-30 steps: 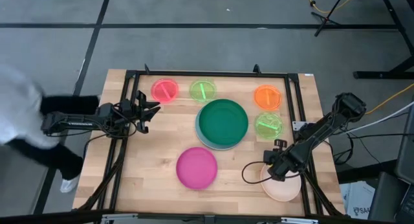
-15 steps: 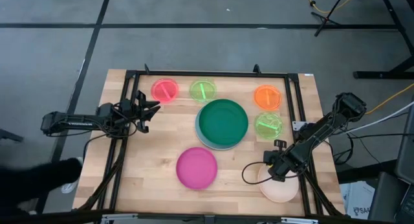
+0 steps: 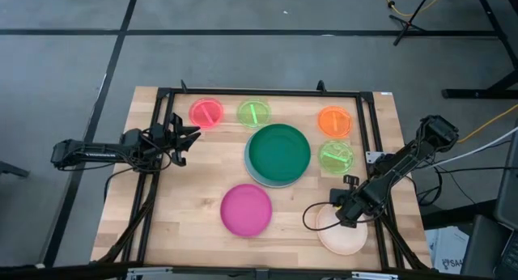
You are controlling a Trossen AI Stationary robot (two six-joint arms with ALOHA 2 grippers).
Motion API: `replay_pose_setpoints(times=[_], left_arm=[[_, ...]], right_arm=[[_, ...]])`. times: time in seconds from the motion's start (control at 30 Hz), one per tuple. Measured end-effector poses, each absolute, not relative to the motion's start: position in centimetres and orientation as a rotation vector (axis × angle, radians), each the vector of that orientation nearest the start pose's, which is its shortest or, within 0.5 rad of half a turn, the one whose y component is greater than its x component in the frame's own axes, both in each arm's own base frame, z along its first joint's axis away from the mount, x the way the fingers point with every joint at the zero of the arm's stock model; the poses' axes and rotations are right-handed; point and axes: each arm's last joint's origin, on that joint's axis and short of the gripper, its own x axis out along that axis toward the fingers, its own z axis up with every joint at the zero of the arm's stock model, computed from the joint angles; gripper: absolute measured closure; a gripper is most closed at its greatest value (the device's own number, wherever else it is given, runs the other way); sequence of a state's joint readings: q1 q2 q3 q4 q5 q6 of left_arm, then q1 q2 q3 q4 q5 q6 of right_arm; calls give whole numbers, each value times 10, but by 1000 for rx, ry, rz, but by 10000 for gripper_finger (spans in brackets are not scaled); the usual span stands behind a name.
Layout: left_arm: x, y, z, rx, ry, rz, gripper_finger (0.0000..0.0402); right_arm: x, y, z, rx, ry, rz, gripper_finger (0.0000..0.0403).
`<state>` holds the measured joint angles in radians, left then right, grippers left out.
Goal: Stack plastic plates
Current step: Stack the light orange plate on the green plate
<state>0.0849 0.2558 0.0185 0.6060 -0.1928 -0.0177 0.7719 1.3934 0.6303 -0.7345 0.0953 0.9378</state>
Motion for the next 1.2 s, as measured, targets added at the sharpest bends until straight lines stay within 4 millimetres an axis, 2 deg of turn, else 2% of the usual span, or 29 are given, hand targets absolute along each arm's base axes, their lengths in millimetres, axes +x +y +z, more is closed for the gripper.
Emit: replay_pose_setpoints(times=[0.27,0.53,0.83,1.07,1.2], left_arm=[[106,15,206,-38,-371,271,316],[106,15,206,-38,-371,276,316],[106,15,206,-38,-372,281,316],[106,15,206,-39,-371,280,316],[106,15,206,-38,-371,279,316]], right_arm=[[154,130,152,229,1395,-198,401],[165,116,154,385,1457,-227,402],[179,103,155,483,1432,-235,402],[184,95,158,509,1418,-211,402],[190,90,168,508,1343,-200,402]])
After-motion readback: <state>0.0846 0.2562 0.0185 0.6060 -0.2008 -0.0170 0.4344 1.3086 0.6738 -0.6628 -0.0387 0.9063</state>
